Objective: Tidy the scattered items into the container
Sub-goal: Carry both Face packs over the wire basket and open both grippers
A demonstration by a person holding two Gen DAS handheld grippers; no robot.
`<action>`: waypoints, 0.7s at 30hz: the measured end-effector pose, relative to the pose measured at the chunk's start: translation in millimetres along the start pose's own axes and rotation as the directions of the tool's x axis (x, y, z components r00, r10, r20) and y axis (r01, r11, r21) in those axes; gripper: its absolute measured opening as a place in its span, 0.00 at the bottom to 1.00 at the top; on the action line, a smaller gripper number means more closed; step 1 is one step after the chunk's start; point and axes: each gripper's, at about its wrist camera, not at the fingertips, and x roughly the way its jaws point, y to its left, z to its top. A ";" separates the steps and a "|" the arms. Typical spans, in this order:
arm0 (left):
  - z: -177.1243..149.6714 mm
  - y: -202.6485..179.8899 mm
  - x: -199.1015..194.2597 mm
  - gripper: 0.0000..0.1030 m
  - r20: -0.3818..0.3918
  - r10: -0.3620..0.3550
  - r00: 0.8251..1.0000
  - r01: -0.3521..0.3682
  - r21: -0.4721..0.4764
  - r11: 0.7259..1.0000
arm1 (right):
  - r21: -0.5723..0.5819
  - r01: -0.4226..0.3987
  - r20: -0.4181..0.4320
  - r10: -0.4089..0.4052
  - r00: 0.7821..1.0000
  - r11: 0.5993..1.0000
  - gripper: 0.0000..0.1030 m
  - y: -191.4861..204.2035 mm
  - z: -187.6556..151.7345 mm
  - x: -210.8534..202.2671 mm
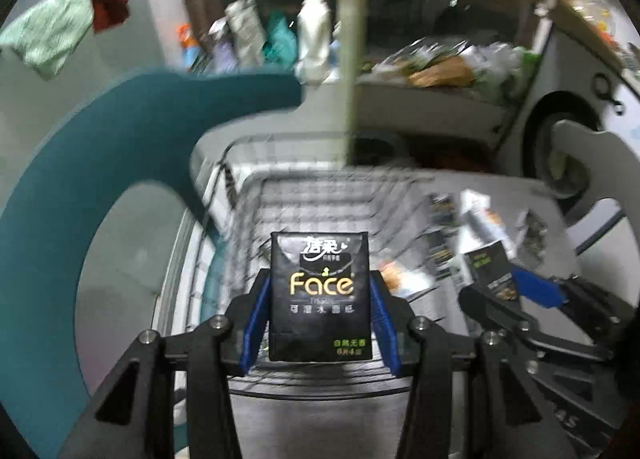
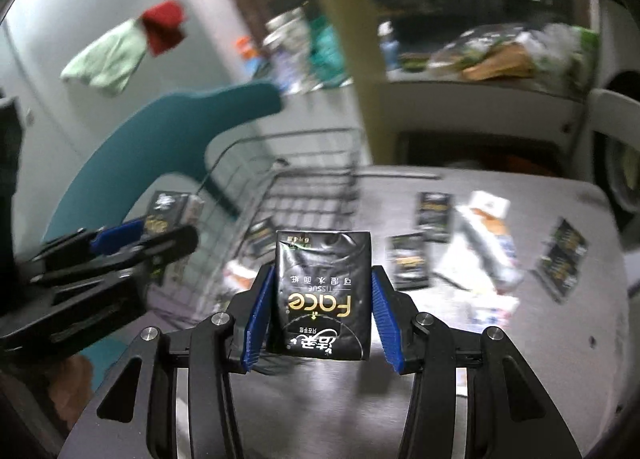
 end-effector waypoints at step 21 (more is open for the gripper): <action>-10.9 24.8 21.9 0.63 -0.017 -0.056 0.998 0.055 -0.066 0.996 | -0.003 -0.044 -0.039 0.044 0.998 0.999 0.48 14.0 6.3 40.4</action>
